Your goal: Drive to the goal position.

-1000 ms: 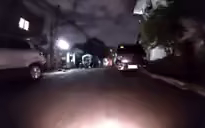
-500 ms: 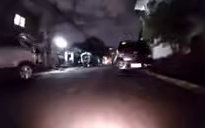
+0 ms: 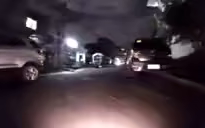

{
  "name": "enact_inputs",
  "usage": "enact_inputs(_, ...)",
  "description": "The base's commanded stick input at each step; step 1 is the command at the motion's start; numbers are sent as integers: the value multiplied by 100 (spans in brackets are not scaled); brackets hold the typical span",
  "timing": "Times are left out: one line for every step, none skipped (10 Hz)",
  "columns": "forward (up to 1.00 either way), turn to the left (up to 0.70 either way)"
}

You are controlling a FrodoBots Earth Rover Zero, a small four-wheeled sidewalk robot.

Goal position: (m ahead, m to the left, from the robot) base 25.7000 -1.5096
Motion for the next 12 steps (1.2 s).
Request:
enact_inputs(100,0)
enact_inputs(100,0)
enact_inputs(100,0)
enact_inputs(100,0)
enact_inputs(100,0)
enact_inputs(100,-5)
enact_inputs(100,-24)
enact_inputs(100,-27)
enact_inputs(100,-27)
enact_inputs(100,-27)
enact_inputs(100,-4)
enact_inputs(100,0)
